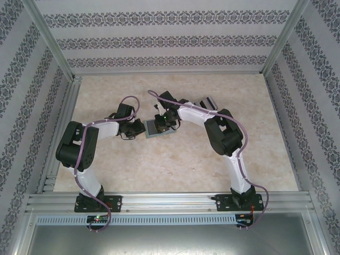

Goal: Put the credit cards into the card holder
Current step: Insert the credit card into the card slot.

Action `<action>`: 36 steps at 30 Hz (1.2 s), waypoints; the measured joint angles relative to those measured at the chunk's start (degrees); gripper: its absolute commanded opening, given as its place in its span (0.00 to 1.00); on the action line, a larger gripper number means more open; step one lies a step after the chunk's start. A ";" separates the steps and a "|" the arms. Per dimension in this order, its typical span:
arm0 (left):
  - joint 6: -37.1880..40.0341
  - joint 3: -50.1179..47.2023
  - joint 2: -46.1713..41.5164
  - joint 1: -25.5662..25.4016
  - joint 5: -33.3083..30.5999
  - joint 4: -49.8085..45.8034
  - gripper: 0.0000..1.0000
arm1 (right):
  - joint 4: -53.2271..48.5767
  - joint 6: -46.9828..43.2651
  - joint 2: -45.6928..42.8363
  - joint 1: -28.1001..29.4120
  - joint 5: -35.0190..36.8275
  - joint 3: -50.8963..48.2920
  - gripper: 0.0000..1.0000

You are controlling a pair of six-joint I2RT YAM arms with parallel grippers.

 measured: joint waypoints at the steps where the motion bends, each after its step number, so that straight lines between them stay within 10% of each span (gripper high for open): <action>1: 0.00 0.02 0.00 0.00 -0.02 0.00 0.15 | 0.04 0.00 0.15 0.13 0.00 0.09 0.13; 28: 0.07 0.57 0.00 -1.16 -0.17 -0.61 0.14 | -0.61 -2.84 -3.30 -3.93 1.18 -4.17 0.16; 36: 1.16 2.38 -0.79 -1.16 -1.31 -4.17 0.33 | -0.70 -2.84 -7.10 -4.52 -0.66 -4.59 0.20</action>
